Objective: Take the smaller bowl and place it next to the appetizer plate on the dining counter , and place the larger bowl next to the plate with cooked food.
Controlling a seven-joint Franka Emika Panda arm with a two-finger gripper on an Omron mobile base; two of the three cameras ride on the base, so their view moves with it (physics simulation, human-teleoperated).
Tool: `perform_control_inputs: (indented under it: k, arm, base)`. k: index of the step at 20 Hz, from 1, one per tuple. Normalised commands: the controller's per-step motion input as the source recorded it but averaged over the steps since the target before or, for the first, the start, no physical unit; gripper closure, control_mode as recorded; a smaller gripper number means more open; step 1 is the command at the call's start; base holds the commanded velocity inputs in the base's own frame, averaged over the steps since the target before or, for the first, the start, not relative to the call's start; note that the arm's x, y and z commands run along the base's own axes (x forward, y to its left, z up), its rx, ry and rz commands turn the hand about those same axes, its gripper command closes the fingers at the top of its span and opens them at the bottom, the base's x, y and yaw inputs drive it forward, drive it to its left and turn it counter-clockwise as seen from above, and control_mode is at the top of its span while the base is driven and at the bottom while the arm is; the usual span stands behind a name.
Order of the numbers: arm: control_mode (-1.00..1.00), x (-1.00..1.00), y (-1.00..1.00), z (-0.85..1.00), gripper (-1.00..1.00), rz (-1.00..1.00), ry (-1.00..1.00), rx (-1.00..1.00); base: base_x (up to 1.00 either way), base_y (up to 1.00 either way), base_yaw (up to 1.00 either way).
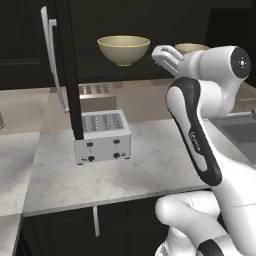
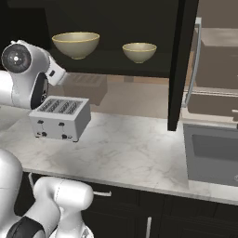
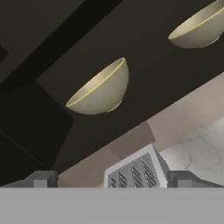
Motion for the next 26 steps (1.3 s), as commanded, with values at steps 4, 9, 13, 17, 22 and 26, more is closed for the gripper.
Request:
perform_control_inputs:
  k: [4, 9, 13, 17, 22, 26]
  arm:
    - [-1.0, 0.03, 0.03, 0.37, -1.0, 0.0, 0.03, -0.14]
    - [-1.0, 0.16, 0.0, 0.08, -1.0, 0.0, 0.12, -0.04]
    - [-1.0, 0.35, 0.0, 0.0, -1.0, 0.0, 0.09, 0.0]
    - [-1.0, 0.39, 0.0, -0.08, -1.0, 0.0, 0.0, 0.0]
    - [-1.0, 0.37, 0.0, -0.14, -1.0, 0.0, -0.04, 0.0]
    - [-1.0, 0.47, 0.0, -0.13, -1.0, 0.0, 0.0, 0.02]
  base:
    - [0.0, 0.0, 0.0]
    - [0.0, 0.0, 0.0]
    - [0.0, 0.0, 0.0]
    - [0.0, 0.0, 0.0]
    - [0.0, 0.0, 0.0]
    - [0.0, 0.0, 0.0]
